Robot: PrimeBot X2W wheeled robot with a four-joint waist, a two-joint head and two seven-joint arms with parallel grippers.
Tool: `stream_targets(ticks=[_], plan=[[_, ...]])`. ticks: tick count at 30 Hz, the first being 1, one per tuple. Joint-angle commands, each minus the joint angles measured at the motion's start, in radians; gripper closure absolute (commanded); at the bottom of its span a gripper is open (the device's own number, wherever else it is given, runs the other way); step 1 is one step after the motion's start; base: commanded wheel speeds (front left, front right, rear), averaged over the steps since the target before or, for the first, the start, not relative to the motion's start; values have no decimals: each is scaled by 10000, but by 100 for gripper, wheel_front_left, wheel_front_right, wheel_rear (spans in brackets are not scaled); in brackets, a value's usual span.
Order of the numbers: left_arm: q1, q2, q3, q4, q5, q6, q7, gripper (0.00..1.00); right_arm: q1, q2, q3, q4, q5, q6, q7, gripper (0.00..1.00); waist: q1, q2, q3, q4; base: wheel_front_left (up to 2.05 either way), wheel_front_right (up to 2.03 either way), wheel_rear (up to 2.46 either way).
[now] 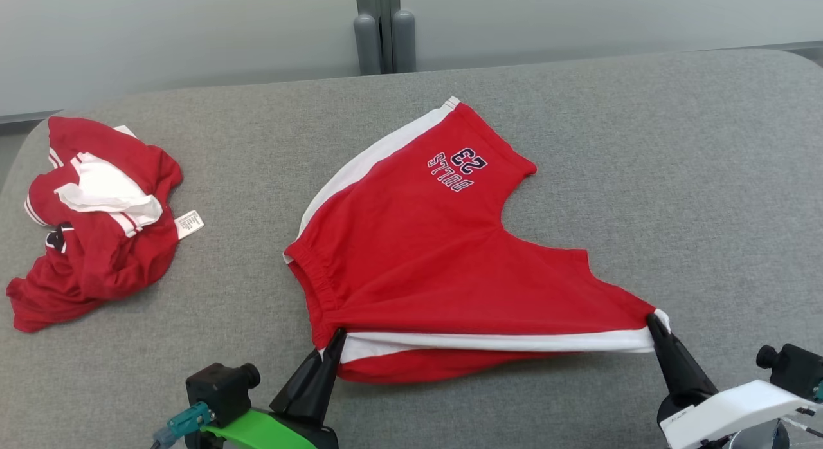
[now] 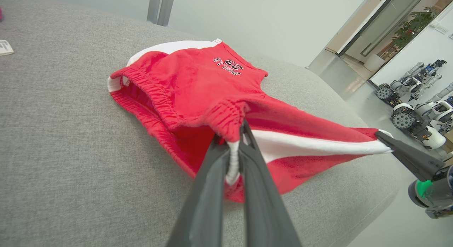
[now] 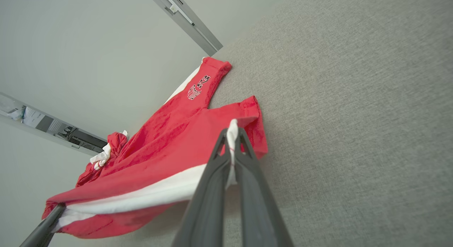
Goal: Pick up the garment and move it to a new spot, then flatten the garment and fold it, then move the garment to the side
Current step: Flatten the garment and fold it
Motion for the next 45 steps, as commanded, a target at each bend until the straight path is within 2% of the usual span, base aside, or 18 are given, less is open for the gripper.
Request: stream_targets(ticks=[1,8,14,22,27,34,40,41,42,43,45], plan=[[-86,-46,30,-13,-34,-3,3,100,-135,107,-304,-46,-102,-2,179,100,1,0,-12,18,0,0,0],[-946,-362,51,285,121,-212,-18,100,-1658,211,-915,-107,-841,-2,981,100,1,0,313,256,0,0,0],[-2117,-841,303,881,128,-412,-92,100,-3779,73,-1156,763,-1122,-2,1498,100,1,0,1042,750,0,0,0],[-4132,-1667,662,2465,260,-818,-223,100,-7513,-35,-833,3030,-1896,-2,1813,100,1,0,2510,1438,0,0,0],[-5212,-2133,913,3640,397,-1024,-320,100,-9672,129,-799,5127,-2433,-2,1585,100,1,0,3146,1696,0,0,0],[-5923,-2655,1159,4627,753,-1273,-397,100,-11479,217,-19,7286,-3214,-2,1034,100,1,0,3566,1941,0,0,0],[-5834,-3006,1526,4854,1229,-1421,-400,100,-12330,229,185,8644,-3309,-2,267,100,1,0,3707,2075,0,0,0],[-5783,-3063,1575,4878,1291,-1443,-401,88,-12417,211,217,8827,-3306,-2,89,65,1,0,3694,2097,0,0,0],[-5755,-3091,1624,4889,1374,-1446,-401,55,-12463,220,256,8973,-3280,-2,-15,0,1,0,3668,2110,0,0,0],[-5703,-3113,1682,4883,1521,-1464,-402,0,-12479,226,328,9138,-3202,-2,-122,0,1,0,3618,2112,0,0,0],[-5543,-3172,1744,4825,1793,-1488,-403,0,-12410,152,521,9372,-3143,-2,-239,0,1,0,3472,2095,0,0,0]])
